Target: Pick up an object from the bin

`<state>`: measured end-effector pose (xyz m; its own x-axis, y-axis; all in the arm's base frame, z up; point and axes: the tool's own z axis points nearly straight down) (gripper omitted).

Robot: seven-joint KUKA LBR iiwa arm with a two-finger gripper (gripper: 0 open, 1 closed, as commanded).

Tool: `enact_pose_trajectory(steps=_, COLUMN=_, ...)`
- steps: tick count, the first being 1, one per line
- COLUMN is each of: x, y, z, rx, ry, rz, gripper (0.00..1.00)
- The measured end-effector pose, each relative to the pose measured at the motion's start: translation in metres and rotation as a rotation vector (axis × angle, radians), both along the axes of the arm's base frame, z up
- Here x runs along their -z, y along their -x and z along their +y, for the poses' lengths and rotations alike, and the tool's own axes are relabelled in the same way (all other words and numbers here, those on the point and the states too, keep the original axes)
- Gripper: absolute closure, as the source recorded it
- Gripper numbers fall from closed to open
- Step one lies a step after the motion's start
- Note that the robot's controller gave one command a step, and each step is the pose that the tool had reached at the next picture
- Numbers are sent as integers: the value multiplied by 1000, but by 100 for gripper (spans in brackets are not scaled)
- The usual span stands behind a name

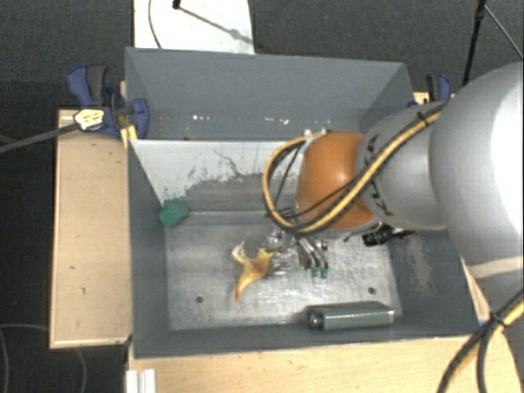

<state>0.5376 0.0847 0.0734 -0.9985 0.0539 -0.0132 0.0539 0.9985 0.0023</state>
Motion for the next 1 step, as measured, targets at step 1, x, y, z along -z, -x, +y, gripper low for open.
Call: enact_pose_trajectory(steps=1, x=-129, y=-9, z=-11, rx=-8, ry=1, rz=11, gripper=100)
